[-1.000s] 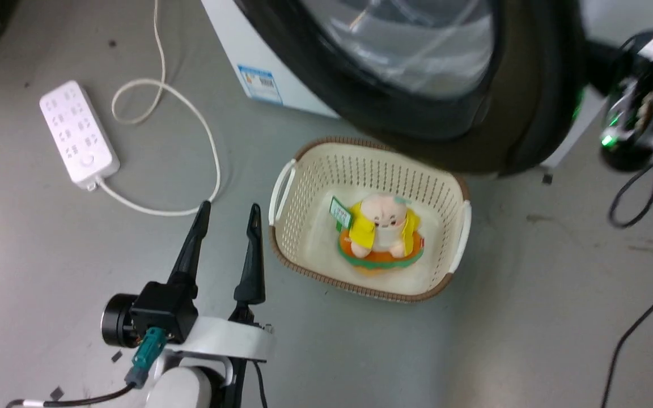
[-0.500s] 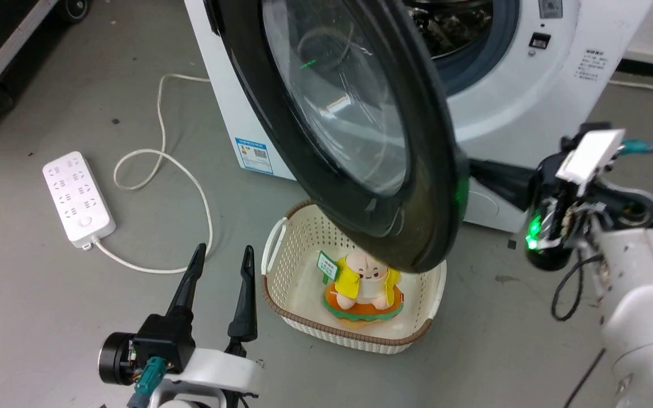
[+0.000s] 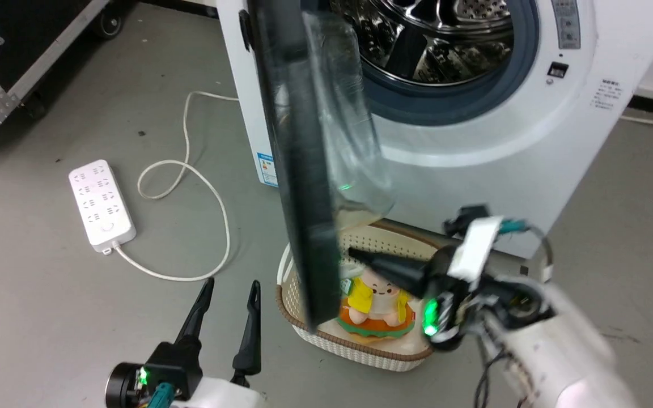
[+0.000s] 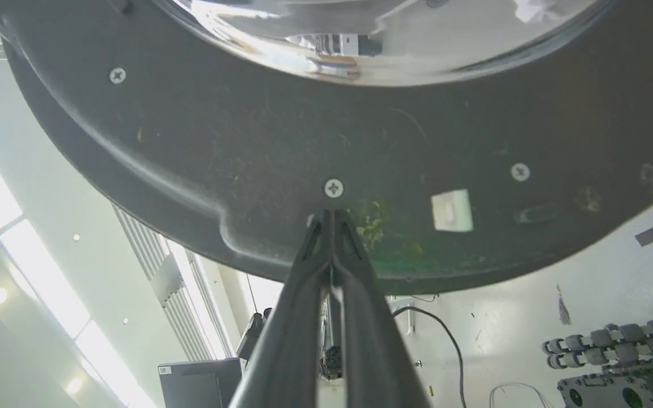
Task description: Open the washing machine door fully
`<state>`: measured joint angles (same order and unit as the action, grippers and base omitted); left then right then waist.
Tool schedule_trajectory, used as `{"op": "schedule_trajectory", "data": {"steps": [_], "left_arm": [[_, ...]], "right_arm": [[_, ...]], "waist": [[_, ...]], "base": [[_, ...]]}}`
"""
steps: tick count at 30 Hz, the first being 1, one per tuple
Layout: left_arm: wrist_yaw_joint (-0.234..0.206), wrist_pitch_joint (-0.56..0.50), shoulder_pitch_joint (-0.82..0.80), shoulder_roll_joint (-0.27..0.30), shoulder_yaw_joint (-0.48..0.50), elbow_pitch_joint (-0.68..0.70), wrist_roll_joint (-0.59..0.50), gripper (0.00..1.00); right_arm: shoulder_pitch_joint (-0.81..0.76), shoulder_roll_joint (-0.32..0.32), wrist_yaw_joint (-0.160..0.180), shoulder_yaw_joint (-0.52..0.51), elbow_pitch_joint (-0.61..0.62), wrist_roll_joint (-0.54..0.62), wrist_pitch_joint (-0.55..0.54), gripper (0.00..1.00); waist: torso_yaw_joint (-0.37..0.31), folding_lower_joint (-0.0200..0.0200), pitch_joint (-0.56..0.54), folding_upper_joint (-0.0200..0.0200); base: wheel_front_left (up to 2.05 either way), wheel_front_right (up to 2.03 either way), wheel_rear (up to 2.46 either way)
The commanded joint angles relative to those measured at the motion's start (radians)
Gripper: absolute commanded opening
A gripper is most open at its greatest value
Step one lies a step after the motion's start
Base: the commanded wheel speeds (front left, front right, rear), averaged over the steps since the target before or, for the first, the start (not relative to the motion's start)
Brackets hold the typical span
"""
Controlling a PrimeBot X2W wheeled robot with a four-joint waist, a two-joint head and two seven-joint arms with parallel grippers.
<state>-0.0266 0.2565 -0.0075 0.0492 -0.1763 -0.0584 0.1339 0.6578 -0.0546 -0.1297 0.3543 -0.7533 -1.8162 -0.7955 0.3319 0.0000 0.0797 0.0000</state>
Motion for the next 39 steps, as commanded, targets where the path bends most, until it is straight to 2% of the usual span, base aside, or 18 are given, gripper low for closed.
{"op": "schedule_trajectory", "data": {"steps": [1, 7, 8, 9, 10, 13, 14, 15, 16, 17, 18, 19, 23, 26, 27, 31, 35, 39], "left_arm": [[-0.002, 0.005, 0.020, 0.001, 0.007, 0.001, -0.002, 1.00], [-0.003, 0.005, 0.036, 0.003, 0.033, 0.008, -0.006, 1.00], [-0.003, 0.005, 0.037, 0.004, 0.040, 0.009, -0.007, 1.00], [-0.002, 0.005, 0.037, 0.006, 0.047, 0.011, -0.008, 1.00], [-0.001, 0.005, 0.038, 0.007, 0.055, 0.013, -0.007, 1.00], [0.000, 0.005, 0.038, 0.010, 0.077, 0.021, -0.006, 1.00], [0.000, 0.005, 0.038, 0.010, 0.077, 0.021, -0.006, 1.00], [0.005, 0.005, 0.037, 0.011, 0.088, 0.023, -0.005, 1.00], [0.005, 0.005, 0.037, 0.011, 0.088, 0.023, -0.005, 1.00], [0.008, 0.005, 0.037, 0.012, 0.093, 0.024, -0.003, 1.00], [0.012, 0.005, 0.037, 0.014, 0.105, 0.022, 0.000, 1.00], [0.012, 0.005, 0.037, 0.014, 0.105, 0.022, 0.000, 1.00], [0.012, 0.005, 0.043, 0.014, 0.144, 0.026, 0.015, 1.00], [0.020, 0.005, 0.062, 0.020, 0.164, 0.027, 0.022, 1.00], [0.030, 0.005, 0.079, 0.027, 0.178, 0.023, 0.025, 1.00], [0.043, 0.005, 0.098, 0.034, 0.191, 0.018, 0.030, 1.00], [0.058, 0.005, 0.103, 0.041, 0.191, 0.012, 0.025, 1.00], [0.067, 0.005, 0.106, 0.039, 0.194, 0.006, 0.024, 1.00]], "right_arm": [[-0.037, 0.004, -0.001, 0.071, 0.044, -0.044, 0.059, 0.00], [-0.048, 0.002, -0.001, 0.169, 0.083, -0.101, 0.183, 0.00], [-0.046, -0.006, -0.001, 0.173, 0.087, -0.100, 0.202, 0.14], [-0.043, -0.019, -0.001, 0.176, 0.092, -0.093, 0.226, 0.94], [-0.042, -0.033, -0.001, 0.176, 0.100, -0.086, 0.251, 1.00], [-0.046, -0.094, -0.001, 0.168, 0.155, -0.033, 0.352, 1.00], [-0.046, -0.094, -0.001, 0.168, 0.155, -0.033, 0.352, 1.00], [-0.052, -0.156, -0.001, 0.159, 0.224, 0.064, 0.474, 1.00], [-0.052, -0.156, -0.001, 0.159, 0.224, 0.064, 0.474, 1.00], [-0.056, -0.193, -0.001, 0.166, 0.267, 0.139, 0.542, 1.00], [-0.073, -0.281, -0.001, 0.204, 0.333, 0.335, 0.684, 1.00], [-0.073, -0.281, -0.001, 0.204, 0.333, 0.335, 0.684, 1.00], [-0.130, -0.383, -0.001, 0.213, 0.390, 0.637, 0.938, 1.00], [-0.188, -0.416, -0.001, 0.171, 0.400, 0.850, 1.027, 1.00], [-0.277, -0.400, -0.001, 0.047, 0.426, 1.065, 1.051, 1.00], [-0.450, -0.294, -0.001, -0.171, 0.531, 1.336, 1.056, 1.00], [-0.629, -0.146, -0.001, -0.330, 0.695, 1.547, 1.057, 1.00], [-0.766, -0.039, -0.001, -0.388, 0.774, 1.657, 1.057, 1.00]], "waist": [[0.008, 0.0000, -0.009, 0.0000], [0.007, 0.0000, -0.026, 0.0000], [0.002, 0.0000, -0.028, 0.0000], [-0.004, 0.0000, -0.031, 0.0000], [-0.010, 0.0000, -0.034, 0.0000], [-0.033, 0.0000, -0.041, 0.0000], [-0.033, 0.0000, -0.041, 0.0000], [-0.051, 0.0000, -0.045, 0.0000], [-0.051, 0.0000, -0.045, 0.0000], [-0.061, 0.0000, -0.046, 0.0000], [-0.083, 0.0000, -0.053, 0.0000], [-0.083, 0.0000, -0.053, 0.0000], [-0.131, 0.0000, -0.073, 0.0000], [-0.169, 0.0000, -0.087, 0.0000], [-0.199, 0.0000, -0.097, 0.0000], [-0.223, 0.0000, -0.100, 0.0000], [-0.232, 0.0000, -0.093, 0.0000], [-0.235, 0.0000, -0.090, 0.0000]], "base": [[0.00, 0.00, 0.00], [0.00, 0.00, 0.00], [0.00, 0.00, 0.00], [0.00, 0.00, 0.00], [0.00, 0.00, 0.00], [0.00, 0.00, 0.00], [0.00, 0.00, 0.00], [0.00, 0.00, 0.00], [0.00, 0.00, 0.00], [0.00, 0.00, 0.00], [0.00, 0.00, 0.00], [0.00, 0.00, 0.00], [0.00, 0.00, 0.00], [0.00, 0.00, 0.00], [0.00, 0.00, 0.00], [0.00, 0.00, 0.00], [0.00, 0.00, 0.00], [0.00, 0.00, 0.00]]}}
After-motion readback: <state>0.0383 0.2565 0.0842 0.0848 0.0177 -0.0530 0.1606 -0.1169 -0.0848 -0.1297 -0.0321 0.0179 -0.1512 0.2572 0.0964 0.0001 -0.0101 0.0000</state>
